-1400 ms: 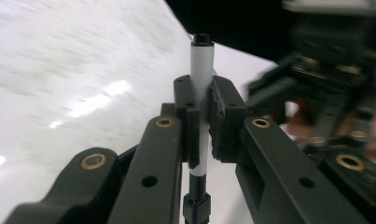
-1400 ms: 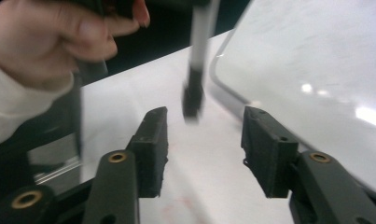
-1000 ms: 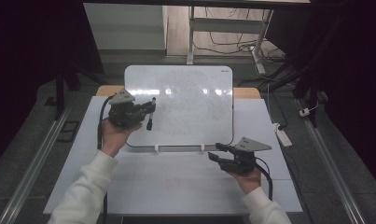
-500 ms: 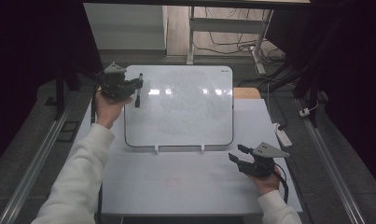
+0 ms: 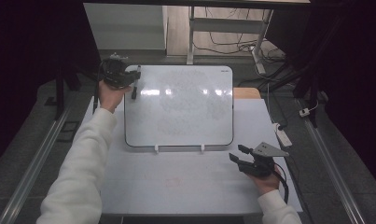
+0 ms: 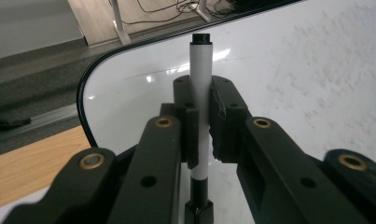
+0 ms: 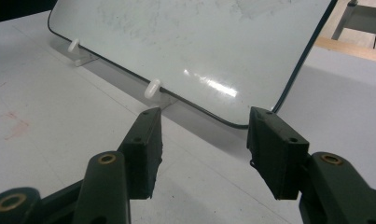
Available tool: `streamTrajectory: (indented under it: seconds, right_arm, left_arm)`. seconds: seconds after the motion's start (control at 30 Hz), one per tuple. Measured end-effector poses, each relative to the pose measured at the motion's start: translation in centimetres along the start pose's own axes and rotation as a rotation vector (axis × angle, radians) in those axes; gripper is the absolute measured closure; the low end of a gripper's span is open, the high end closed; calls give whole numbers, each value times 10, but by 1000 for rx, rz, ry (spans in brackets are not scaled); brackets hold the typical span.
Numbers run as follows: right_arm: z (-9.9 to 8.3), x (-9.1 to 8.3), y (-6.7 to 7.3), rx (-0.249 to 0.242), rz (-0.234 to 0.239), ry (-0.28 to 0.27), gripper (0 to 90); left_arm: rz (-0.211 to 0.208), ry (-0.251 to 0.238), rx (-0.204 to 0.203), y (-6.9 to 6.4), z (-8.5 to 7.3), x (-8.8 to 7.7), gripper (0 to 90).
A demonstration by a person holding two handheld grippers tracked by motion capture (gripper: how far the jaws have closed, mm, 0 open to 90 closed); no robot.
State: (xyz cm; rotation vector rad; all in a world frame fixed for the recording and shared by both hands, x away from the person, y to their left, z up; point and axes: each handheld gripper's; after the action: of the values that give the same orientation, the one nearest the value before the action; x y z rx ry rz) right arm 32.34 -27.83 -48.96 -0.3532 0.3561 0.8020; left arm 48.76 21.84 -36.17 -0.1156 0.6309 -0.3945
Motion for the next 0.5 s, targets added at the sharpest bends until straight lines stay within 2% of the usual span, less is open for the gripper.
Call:
streamTrajectory:
  seconds: [0.5]
  right_arm:
    - [-2,1,1,-3,15,12,453]
  left_arm:
    - [46,-25,47,0,-3,11,781]
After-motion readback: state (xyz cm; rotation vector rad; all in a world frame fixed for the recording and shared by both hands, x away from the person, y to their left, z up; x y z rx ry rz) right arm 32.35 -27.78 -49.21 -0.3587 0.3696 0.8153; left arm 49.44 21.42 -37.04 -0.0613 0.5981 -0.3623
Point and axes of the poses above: each handheld gripper's, and its own axes: x roughly forward along the jaws, z roughly out of its top, y roughly to its left, and after that the axes turned 10 degrees about -x, right-handed
